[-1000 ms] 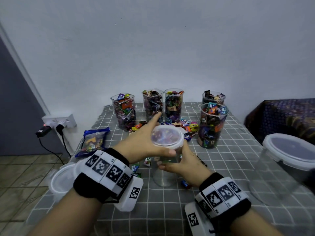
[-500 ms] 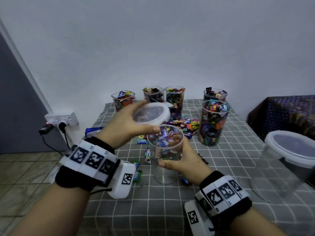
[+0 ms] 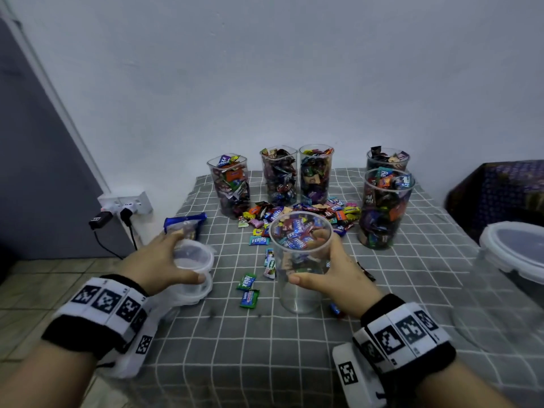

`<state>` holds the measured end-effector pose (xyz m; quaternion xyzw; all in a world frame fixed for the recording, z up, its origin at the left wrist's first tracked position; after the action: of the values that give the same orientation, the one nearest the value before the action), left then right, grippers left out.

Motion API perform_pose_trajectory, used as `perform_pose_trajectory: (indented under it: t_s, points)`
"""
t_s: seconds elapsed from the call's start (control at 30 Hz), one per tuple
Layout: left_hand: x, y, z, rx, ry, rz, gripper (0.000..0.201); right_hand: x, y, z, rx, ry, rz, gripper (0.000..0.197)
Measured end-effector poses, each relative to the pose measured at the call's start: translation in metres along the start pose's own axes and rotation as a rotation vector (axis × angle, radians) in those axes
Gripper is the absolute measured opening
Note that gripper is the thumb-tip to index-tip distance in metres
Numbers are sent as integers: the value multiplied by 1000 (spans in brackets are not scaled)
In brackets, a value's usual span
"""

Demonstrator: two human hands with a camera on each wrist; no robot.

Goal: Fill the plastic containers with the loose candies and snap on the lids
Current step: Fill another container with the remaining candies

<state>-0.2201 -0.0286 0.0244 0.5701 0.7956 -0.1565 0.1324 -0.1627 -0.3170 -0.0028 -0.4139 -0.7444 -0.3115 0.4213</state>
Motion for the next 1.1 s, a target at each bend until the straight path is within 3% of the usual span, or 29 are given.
perform_pose_trajectory:
  t_s: [0.13,0.3,0.47,0.67,0.8,0.83,0.9,0.97,1.03,1.1]
  points:
    - [7,5,13,45,202,-19,106,-1,0,-1,-9,-41,16,68]
    - [10,6,22,126,293,-32,103,-1,-1,0,-1,-37,44,78]
    - [-3,8,18,149,301,10,94,-4,0,-2,46,-103,56,74]
    - [-42,15,9,144,213,106,86,-18,2,-19,222,-397,141,69]
    - [-68,26,7,197,103,178,124,-27,25,-43,78,-434,246,67]
    - [-74,29,8,213,56,188,123,-29,33,-49,29,-436,263,67]
    - [-86,39,10,225,-50,195,94,-31,52,-57,-44,-402,290,70]
    - [-94,56,15,235,-131,195,79,-39,75,-58,-92,-365,303,87]
    - [-97,75,20,248,-194,165,85,-68,105,-58,-126,-339,327,104]
    - [-98,95,26,250,-222,125,94,-74,126,-55,-129,-356,347,101]
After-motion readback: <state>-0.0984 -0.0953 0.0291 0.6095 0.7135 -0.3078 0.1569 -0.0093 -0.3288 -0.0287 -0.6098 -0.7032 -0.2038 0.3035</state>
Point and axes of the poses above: each hand's wrist, its own y-axis towards the middle knuckle, its own z-axis out of the palm, x = y × z, the point moved 5 cm from there along y, towards the middle knuckle, and after that the axes turned 8 degrees about -y, right-handed, at the moved point
